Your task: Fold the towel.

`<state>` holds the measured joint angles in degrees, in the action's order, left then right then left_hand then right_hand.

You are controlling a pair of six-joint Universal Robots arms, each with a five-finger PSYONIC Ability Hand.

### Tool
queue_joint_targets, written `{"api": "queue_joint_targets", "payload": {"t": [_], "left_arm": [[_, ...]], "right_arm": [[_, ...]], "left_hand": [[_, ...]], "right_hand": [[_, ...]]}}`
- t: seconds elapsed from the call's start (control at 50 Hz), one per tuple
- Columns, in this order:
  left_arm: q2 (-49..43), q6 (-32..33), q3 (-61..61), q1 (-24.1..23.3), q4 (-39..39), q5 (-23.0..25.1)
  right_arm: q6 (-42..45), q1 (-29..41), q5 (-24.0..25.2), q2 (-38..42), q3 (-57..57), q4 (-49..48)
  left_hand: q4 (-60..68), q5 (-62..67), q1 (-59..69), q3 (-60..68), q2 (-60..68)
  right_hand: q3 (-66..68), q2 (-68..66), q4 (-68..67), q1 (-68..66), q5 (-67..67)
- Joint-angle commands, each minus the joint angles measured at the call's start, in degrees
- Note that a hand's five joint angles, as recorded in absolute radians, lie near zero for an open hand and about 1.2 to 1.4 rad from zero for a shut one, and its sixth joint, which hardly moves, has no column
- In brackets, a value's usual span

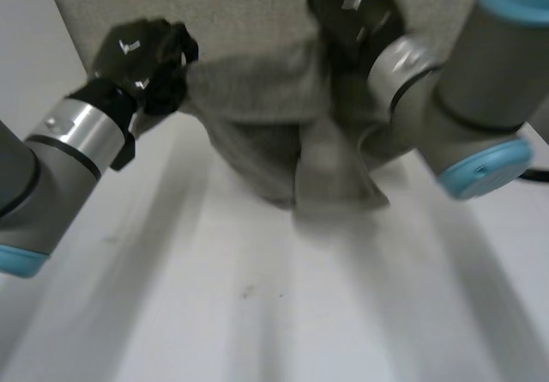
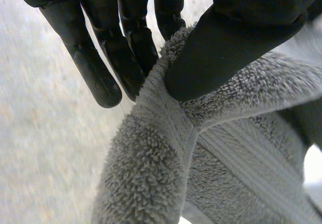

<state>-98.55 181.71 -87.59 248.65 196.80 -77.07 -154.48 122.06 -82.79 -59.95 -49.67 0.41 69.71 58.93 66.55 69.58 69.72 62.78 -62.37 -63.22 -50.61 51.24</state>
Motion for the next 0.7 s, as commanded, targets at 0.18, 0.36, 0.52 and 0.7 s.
{"api": "queue_joint_targets", "payload": {"t": [0.18, 0.36, 0.52, 0.7], "left_arm": [[-6.3, 10.0, -0.3, 0.4, -10.3, -2.9], [3.4, 10.0, 1.7, -0.6, -10.9, -3.0], [12.4, 10.1, 3.0, -1.7, -12.8, -2.7], [16.7, 10.1, 3.8, -2.1, -13.6, -2.8]], "right_arm": [[-12.2, -6.0, -1.3, -1.3, -13.8, 13.7], [-20.9, -11.1, 1.4, -5.0, -26.3, 10.8], [-28.4, -14.6, 10.3, 1.5, -25.7, 7.6], [-36.8, -12.7, 16.3, 15.5, -16.4, 5.7]], "left_hand": [[10.3, 11.1, 13.4, 10.4, 10.3], [10.3, 11.1, 13.4, 10.4, 10.3], [10.3, 11.1, 13.4, 10.4, 10.3], [10.3, 11.1, 13.4, 10.4, 10.3]], "right_hand": [[-52.8, 52.4, 53.2, 40.6, -51.2], [-51.7, 51.3, 52.1, 39.5, -50.1], [-52.8, 52.4, 53.2, 40.6, -51.2], [-51.5, 51.1, 52.0, 39.3, -50.0]]}}
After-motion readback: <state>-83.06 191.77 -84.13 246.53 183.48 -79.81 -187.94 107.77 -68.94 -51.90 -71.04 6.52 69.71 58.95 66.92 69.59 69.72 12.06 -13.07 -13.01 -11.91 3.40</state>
